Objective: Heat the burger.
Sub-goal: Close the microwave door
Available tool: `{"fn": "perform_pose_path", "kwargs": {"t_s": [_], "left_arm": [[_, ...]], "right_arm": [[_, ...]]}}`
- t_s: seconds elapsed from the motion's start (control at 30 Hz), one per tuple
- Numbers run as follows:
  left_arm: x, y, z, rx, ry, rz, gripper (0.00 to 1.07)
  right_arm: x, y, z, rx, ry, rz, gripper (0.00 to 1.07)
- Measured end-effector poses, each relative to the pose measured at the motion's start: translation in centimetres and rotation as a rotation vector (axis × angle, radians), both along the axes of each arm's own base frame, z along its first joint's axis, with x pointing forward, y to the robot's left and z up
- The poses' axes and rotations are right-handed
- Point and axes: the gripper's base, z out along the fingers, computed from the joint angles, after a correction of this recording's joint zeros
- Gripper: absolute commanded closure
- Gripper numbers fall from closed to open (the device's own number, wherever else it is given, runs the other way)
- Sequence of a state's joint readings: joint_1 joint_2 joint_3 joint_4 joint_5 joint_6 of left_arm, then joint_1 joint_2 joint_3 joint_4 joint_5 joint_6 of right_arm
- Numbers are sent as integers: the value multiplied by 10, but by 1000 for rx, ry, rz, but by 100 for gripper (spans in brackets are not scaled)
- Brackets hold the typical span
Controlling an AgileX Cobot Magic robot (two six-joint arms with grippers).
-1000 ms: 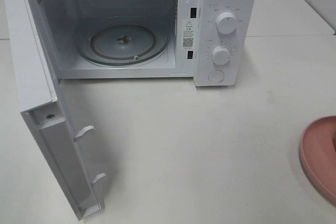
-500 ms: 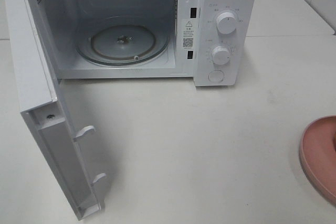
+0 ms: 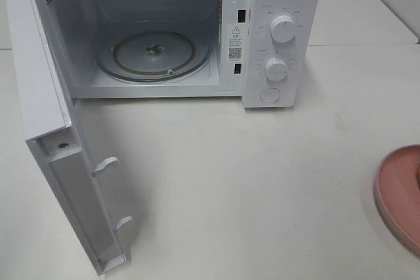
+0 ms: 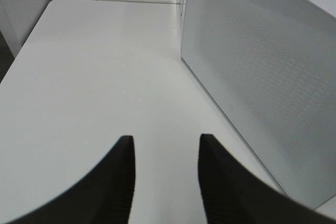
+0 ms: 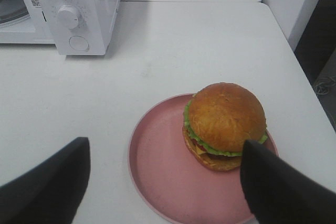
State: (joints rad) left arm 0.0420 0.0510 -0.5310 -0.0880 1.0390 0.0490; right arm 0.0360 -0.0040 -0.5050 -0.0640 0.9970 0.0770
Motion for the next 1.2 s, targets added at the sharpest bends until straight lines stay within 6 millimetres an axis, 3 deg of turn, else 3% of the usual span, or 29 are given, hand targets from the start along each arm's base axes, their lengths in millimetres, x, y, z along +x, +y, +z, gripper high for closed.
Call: {"fn": "perform_pose_path", "kwargs": {"t_s": [0.03,0.2,0.4,0.67,0.8,1.2], "left_arm": [[5,0,0,-1,32,0,92],[23,1,-2,-6,141,0,107],[39,2,-1,-9,188,-3,107],[71,5,4,4,66,17,107],[92,6,-8,2,-4,32,107],[132,12,-42,3,-258,82,107]], "right_arm": [[0,0,0,0,0,0,31],[0,0,0,0,0,0,31],[0,0,0,0,0,0,31],[0,0,0,0,0,0,31],[0,0,0,0,0,0,31],[0,0,0,0,0,0,31]]}}
